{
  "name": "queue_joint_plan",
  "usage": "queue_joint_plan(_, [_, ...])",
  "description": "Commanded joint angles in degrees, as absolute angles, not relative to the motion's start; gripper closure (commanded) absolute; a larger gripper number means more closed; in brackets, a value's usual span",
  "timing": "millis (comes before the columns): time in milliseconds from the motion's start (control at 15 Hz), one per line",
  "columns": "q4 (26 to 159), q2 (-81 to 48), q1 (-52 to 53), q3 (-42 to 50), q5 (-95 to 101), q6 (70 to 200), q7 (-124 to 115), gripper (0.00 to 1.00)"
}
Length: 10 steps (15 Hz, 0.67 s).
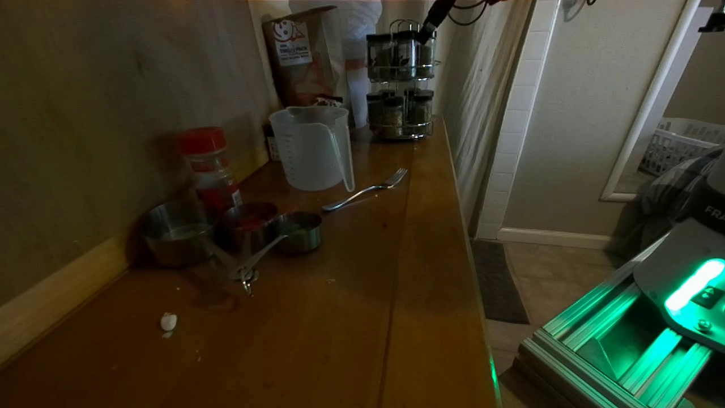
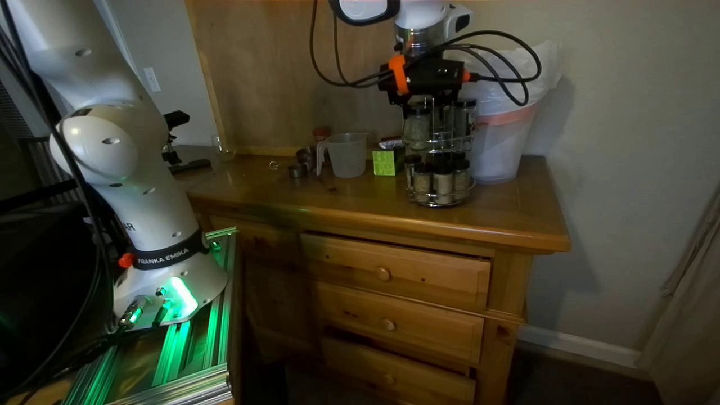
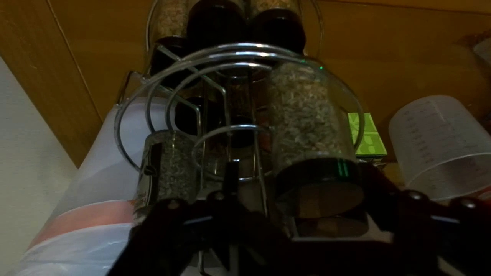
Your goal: Move one bottle from the spice rack to the counter
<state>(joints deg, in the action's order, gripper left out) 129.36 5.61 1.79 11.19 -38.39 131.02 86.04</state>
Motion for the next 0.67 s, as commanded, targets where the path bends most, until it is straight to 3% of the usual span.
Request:
queue_joint_plan(0, [128.32,4.98,-0.65,10.27,-38.98,129.23,88.37,0.26])
queue_joint_plan(267, [129.11,5.91,-2.07,10.49,-38.12,127.55,89.59,0.09])
queue_joint_plan(333, [129.23,5.97,-2.31,10.46,-38.33,127.36,90.15,0.14])
queue_joint_plan(400, [129.33,6.14,-2.46,10.43,-38.81,126.81,90.82,0.30])
queue_joint_plan(467, [129.41,6.21,-2.55,10.33,-39.07,126.65,91.22,0.39])
queue_joint_plan(600, [129.56,6.28,-2.42,10.06,-39.38,126.38,92.01,0.47])
